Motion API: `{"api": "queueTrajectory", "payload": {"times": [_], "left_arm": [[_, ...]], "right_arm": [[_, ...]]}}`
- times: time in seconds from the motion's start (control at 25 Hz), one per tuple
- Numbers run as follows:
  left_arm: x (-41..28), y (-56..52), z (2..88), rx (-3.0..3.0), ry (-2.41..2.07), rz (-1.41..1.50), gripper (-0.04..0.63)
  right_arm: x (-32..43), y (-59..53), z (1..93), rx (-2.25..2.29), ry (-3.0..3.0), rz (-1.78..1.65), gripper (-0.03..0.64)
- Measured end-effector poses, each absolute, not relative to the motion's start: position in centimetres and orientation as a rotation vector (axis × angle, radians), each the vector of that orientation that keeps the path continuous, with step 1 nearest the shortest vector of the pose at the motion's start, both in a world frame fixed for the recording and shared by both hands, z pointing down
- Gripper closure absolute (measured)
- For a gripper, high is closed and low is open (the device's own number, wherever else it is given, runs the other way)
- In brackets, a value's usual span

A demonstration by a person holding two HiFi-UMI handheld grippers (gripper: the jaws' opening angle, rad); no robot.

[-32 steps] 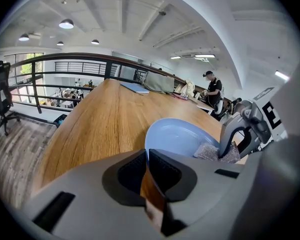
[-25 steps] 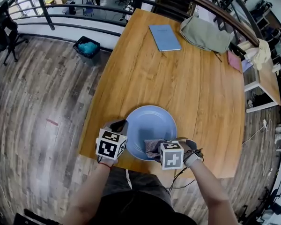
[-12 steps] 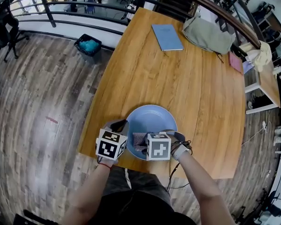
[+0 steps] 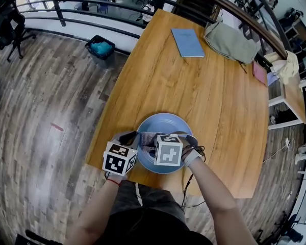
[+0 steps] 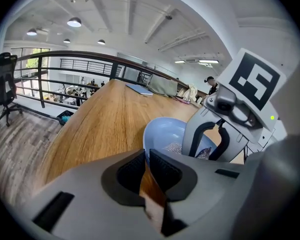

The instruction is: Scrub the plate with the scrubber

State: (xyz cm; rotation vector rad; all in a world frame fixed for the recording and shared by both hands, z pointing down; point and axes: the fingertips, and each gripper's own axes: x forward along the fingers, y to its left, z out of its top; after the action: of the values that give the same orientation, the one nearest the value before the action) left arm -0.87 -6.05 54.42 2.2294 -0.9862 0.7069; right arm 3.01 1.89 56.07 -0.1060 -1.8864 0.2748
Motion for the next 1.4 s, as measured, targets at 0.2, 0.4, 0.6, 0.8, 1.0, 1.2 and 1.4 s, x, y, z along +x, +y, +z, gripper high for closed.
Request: {"api": "queueTrajectory", "payload": {"times": [0.2,0.4,0.6,0.8,1.0,1.2,1.4], "left_arm": [[-1.3,-6.1,54.4,2.222,-0.998,0.69,0.571],[-1.5,-6.0,54.3,2.219,-1.012,0.694,0.571],[-1.6,-6.1,54.3,2.22,-1.016,0.701,0.569],[-1.6,-6.0,54.3,2.219,-1.015,0.713,0.571],[-1.7,-6.0,54.2,2.222,-1.02,0.711,0.569],[-1.7,-6.0,54.3,2.223,-1.019,0.712,0.569],[-1.6,-6.0,54.3,2.226,-1.017,0.708,0.569]], "right_arm": [[2.6,0.2,56.2,-0.084,-1.889,0.209,0.53],[3.2,-1.3,56.3,-0.002,-1.908,0.147,0.531],[4.5,-3.6,56.8,0.125,-1.888,0.038,0.531],[6.4,-6.8,57.4,0.298,-1.833,-0.075,0.531],[7.3,-7.7,57.2,0.378,-1.828,-0.037,0.531],[9.1,-7.8,57.4,0.457,-1.793,0.018,0.531],[11.5,-6.5,57.2,0.484,-1.785,0.119,0.529]]}}
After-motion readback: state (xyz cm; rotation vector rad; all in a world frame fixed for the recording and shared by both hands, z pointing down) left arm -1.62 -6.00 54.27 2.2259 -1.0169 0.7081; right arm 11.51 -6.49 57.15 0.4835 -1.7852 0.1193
